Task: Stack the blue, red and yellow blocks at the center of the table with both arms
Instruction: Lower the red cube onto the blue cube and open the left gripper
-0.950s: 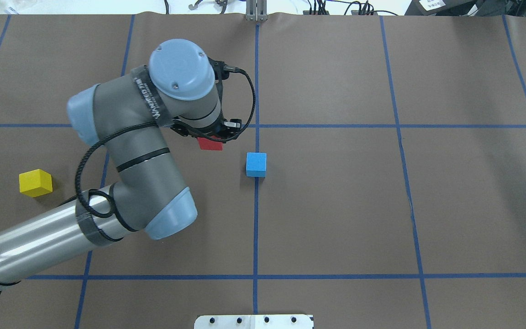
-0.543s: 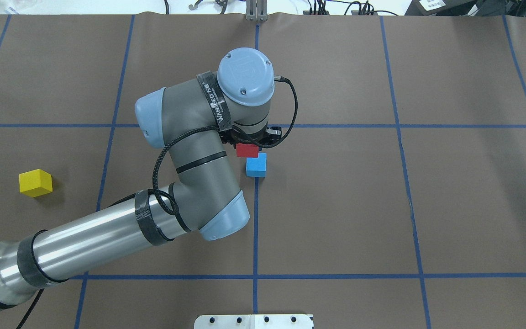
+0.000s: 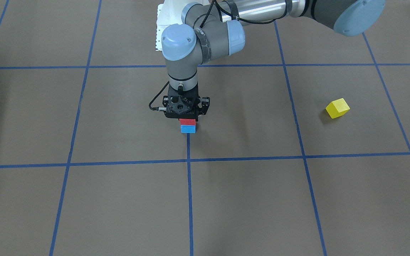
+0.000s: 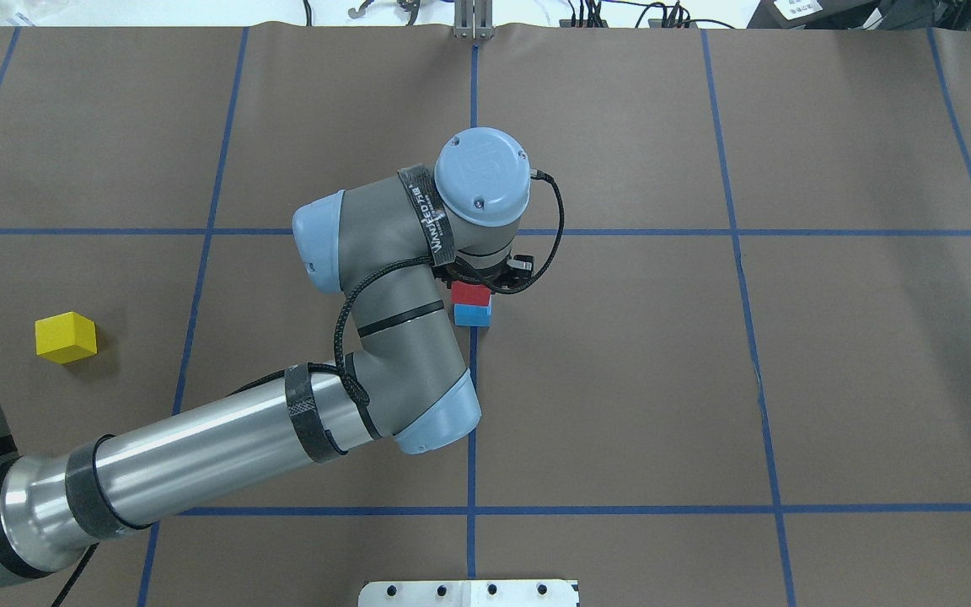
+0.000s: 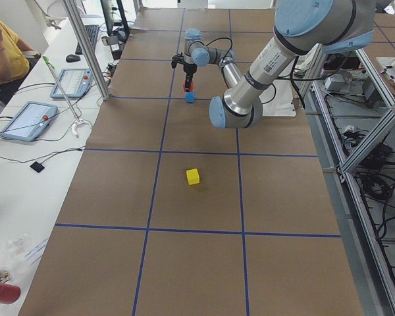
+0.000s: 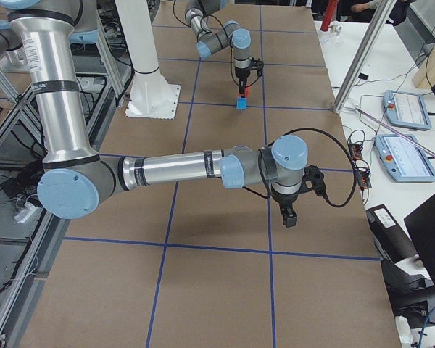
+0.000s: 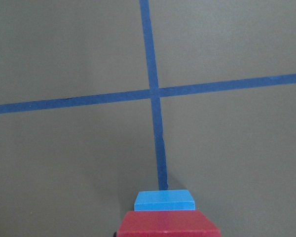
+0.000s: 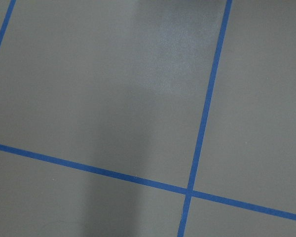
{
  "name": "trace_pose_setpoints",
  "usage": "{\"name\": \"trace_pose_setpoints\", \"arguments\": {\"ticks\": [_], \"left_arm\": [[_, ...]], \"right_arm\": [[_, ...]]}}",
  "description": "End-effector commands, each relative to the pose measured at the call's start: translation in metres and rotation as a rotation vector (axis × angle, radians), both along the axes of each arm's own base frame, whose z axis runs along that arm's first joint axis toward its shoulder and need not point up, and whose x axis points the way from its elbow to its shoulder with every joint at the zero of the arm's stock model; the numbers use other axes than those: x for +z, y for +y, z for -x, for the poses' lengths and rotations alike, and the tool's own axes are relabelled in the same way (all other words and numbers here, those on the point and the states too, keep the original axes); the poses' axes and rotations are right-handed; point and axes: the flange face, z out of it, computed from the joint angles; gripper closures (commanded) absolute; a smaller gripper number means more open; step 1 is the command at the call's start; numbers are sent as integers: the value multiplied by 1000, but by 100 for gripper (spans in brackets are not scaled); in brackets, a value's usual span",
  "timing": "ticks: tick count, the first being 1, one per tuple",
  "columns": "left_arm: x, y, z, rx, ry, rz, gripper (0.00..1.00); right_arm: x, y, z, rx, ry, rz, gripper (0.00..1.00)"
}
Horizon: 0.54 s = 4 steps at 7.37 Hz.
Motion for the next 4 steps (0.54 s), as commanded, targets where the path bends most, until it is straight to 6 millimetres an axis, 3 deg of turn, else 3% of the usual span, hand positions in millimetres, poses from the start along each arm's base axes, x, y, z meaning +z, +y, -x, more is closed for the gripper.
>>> {"name": "trace_pose_setpoints", "arguments": {"ticks": [1,4], "left_arm": [[4,1,-2,37,-9,-33,100],[7,4,-7,45,15,-47,100]], "right_arm": [[-1,0,0,0,-1,-3,0],[-2,-2,0,1,0,-6,0]]}}
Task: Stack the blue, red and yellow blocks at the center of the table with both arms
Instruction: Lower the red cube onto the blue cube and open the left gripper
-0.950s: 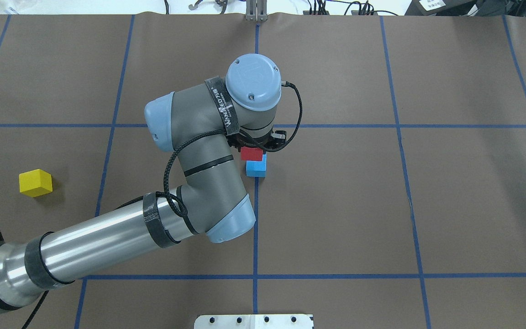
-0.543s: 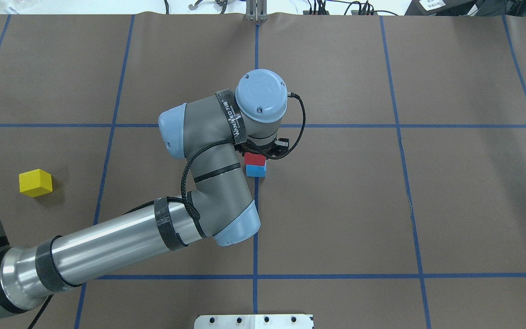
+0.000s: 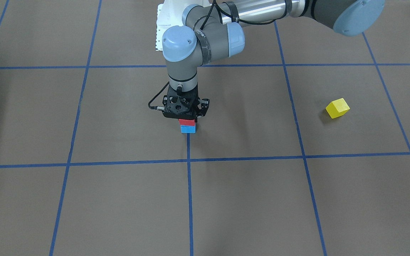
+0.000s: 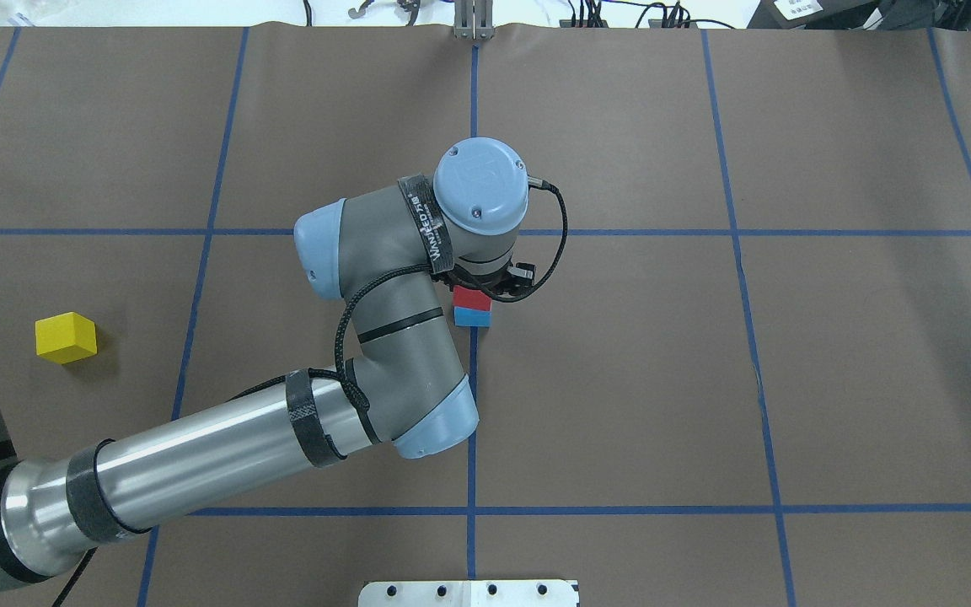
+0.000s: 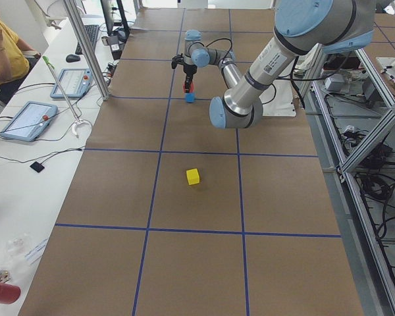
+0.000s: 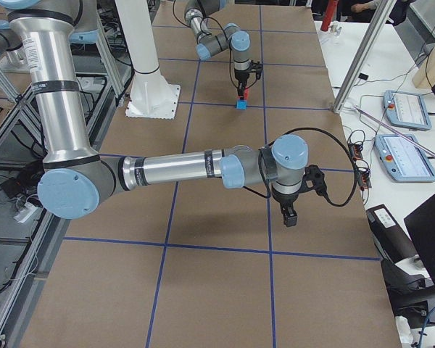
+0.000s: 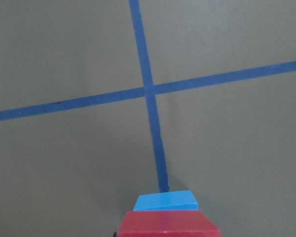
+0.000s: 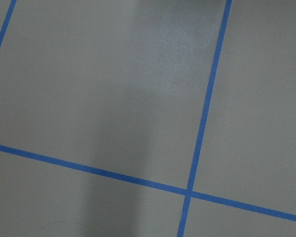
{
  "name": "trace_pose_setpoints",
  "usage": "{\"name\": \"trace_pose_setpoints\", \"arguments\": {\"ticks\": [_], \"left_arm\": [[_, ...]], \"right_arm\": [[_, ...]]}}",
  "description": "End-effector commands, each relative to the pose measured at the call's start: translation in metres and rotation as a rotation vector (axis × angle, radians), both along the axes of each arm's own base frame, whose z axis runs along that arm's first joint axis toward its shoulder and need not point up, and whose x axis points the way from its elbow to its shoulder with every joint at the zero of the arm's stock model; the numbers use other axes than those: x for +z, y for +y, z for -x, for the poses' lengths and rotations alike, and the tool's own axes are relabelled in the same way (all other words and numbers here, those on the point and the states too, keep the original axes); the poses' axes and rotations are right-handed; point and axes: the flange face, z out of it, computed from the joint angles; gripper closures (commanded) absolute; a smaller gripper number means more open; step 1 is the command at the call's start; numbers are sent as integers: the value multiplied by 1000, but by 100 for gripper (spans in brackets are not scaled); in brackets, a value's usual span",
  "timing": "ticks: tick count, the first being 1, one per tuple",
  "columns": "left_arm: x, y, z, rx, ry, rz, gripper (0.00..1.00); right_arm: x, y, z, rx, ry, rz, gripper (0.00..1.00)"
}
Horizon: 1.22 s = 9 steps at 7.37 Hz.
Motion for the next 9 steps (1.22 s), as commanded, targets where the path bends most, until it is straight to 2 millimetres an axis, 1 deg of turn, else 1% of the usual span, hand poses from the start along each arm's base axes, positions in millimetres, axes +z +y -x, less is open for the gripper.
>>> {"name": "trace_pose_setpoints", "arguments": {"ticks": [1,3,4,6,7,8,9], "left_arm": [[8,0,-1,3,-4,2,100],[8,0,-1,3,-3,1,100],[8,0,-1,3,-2,0,93],[8,0,-1,1,-3,2,74],[8,0,-1,3,-3,1,68],[8,0,-1,3,-3,1,50],[8,0,-1,1,-3,2,48]], "right_arm": [[-1,-1,0,0,0,-1,0],[-2,-1,0,1,0,-2,0],[-2,-1,0,1,0,-2,0],[-3,-2,0,0,0,-6,0],[-3,-2,0,1,0,-5,0],[-3,-2,0,1,0,-5,0],[-3,-2,0,1,0,-5,0]]}}
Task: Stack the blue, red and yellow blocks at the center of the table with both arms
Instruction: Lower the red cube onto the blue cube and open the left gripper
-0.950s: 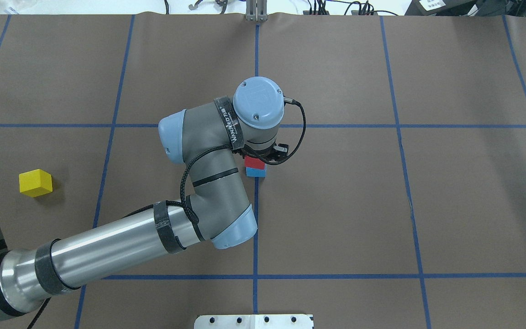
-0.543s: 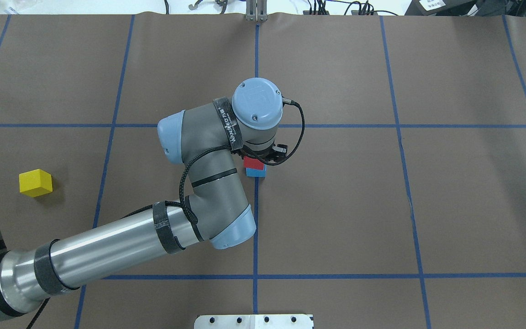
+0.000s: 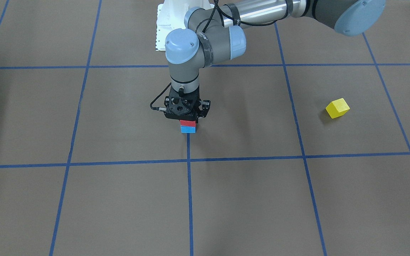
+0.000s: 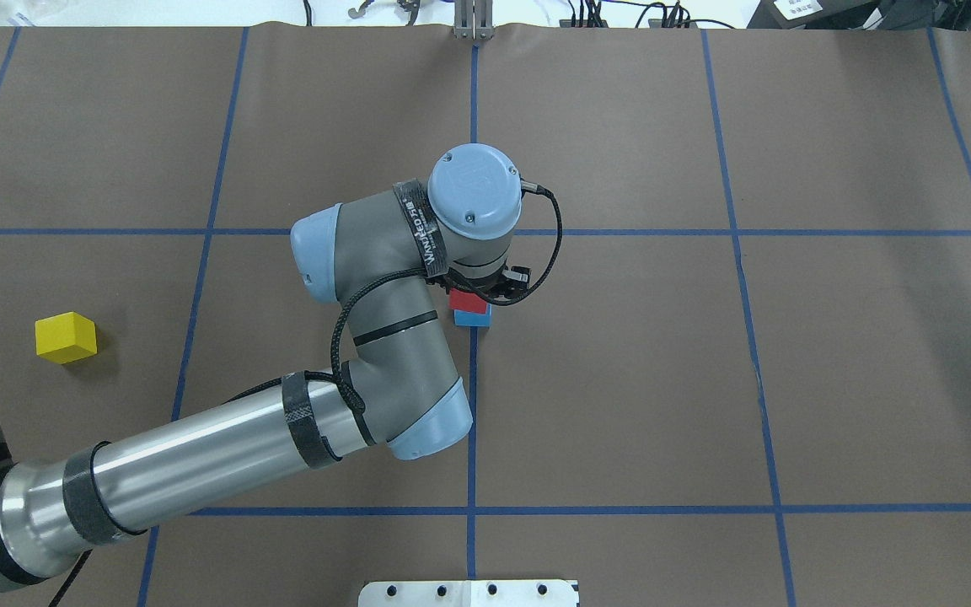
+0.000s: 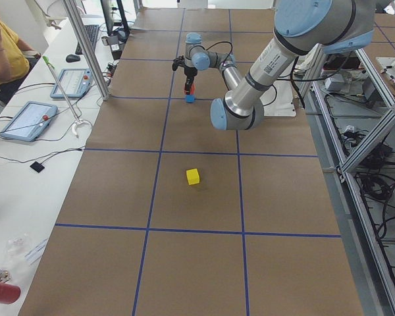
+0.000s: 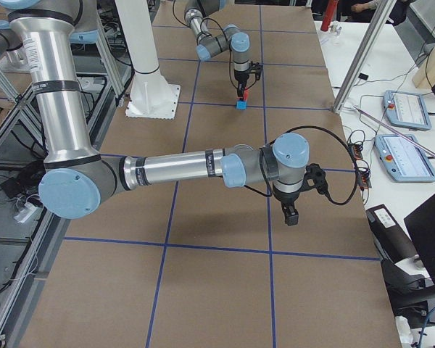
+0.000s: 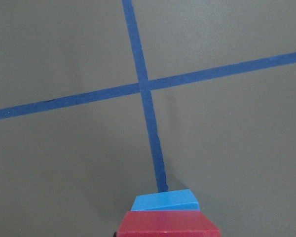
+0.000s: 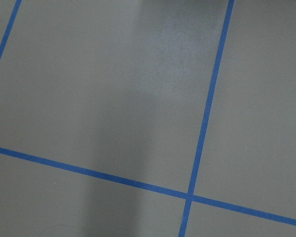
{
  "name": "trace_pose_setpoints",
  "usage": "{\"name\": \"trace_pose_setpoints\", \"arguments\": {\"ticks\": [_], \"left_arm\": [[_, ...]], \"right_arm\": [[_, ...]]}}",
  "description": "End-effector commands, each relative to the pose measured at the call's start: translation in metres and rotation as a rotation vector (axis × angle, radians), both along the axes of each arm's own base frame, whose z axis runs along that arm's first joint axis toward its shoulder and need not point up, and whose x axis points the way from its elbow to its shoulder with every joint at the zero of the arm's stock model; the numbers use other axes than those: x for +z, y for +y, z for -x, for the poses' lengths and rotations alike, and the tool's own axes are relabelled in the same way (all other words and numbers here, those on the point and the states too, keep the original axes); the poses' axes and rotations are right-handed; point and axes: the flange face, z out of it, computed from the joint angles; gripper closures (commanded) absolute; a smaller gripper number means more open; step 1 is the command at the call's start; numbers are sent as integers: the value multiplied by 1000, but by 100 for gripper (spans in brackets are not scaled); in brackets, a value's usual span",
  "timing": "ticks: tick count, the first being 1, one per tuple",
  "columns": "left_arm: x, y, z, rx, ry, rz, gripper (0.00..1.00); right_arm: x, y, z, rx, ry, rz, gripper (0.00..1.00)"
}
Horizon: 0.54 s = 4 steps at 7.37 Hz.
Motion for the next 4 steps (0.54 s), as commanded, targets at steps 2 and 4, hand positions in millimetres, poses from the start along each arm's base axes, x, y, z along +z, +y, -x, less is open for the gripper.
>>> {"name": "trace_pose_setpoints", "arguments": {"ticks": [2,4], "left_arm": [[0,2,-1,2,0,1,37],[-2,3,-3,4,22,-13,24]], "right_arm": [[0,0,0,-1,0,-1,0],[0,0,0,0,0,0,0]]}}
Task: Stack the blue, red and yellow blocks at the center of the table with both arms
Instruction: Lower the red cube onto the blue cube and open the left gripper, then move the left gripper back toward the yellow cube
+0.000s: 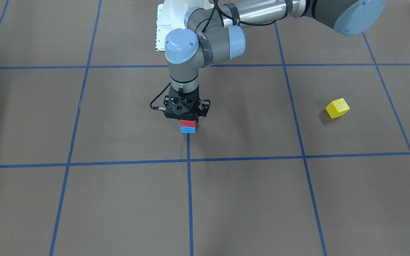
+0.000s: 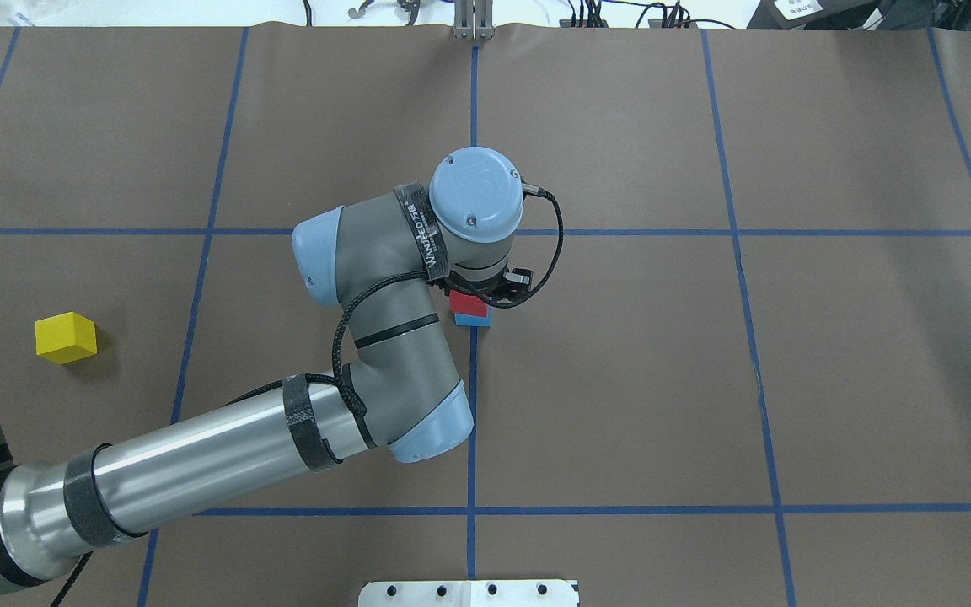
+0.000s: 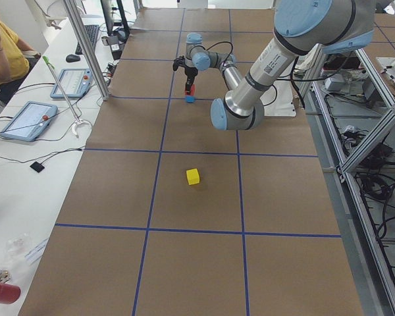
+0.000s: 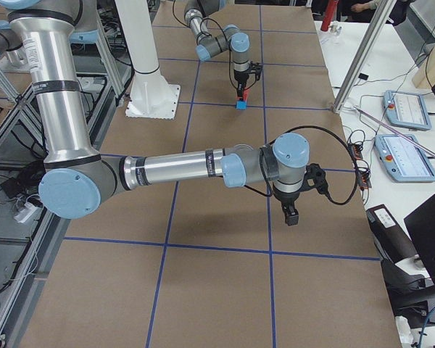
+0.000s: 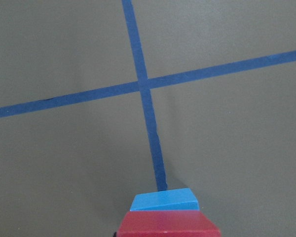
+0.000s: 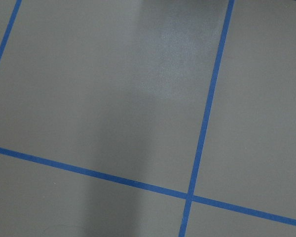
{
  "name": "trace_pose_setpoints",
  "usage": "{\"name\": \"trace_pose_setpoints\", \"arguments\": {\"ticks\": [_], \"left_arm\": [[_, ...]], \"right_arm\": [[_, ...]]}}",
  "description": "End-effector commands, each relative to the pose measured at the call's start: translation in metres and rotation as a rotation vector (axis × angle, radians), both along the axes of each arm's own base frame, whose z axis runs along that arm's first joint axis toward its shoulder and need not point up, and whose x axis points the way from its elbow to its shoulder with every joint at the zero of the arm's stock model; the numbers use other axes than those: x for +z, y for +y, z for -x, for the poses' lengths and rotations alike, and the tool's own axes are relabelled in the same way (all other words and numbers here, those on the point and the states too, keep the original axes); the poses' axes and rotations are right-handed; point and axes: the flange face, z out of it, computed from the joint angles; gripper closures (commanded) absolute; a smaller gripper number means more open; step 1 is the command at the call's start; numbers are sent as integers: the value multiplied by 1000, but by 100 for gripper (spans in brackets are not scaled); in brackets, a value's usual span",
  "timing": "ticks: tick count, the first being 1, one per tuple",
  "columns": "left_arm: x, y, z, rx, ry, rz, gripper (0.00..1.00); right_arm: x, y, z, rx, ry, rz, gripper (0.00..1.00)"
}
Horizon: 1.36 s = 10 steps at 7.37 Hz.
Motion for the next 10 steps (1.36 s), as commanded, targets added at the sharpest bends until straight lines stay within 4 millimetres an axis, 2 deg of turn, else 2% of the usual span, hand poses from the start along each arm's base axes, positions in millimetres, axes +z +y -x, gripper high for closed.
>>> {"name": "trace_pose_setpoints", "arguments": {"ticks": [1,2,3,4,5,6,7,9,10], "left_arm": [[4,1,-3,2,28,-16,22],[0,1,0,2,35,-18,11],[-18,3,15,-3,65,-33,0],[-23,-3,50,-26,72,-37,0],[-19,-9,97,-1,68,-44,0],[4,-8,157,35,53,-62,0],[44,4,217,71,39,-126,0],[149,8,334,157,-40,-173,0],[196,13,385,159,-67,-143,0]], "right_arm": [[0,0,-1,1,0,-1,0],[0,0,-1,0,-1,-1,0],[-1,0,-1,2,0,-1,0],[0,0,-1,1,-2,0,0],[0,0,-1,2,0,0,0],[-1,0,-1,1,-2,-1,0],[-2,-1,-1,1,-2,-4,0],[-2,-1,-1,1,0,-7,0],[-2,-1,-1,0,-1,-8,0]]}}
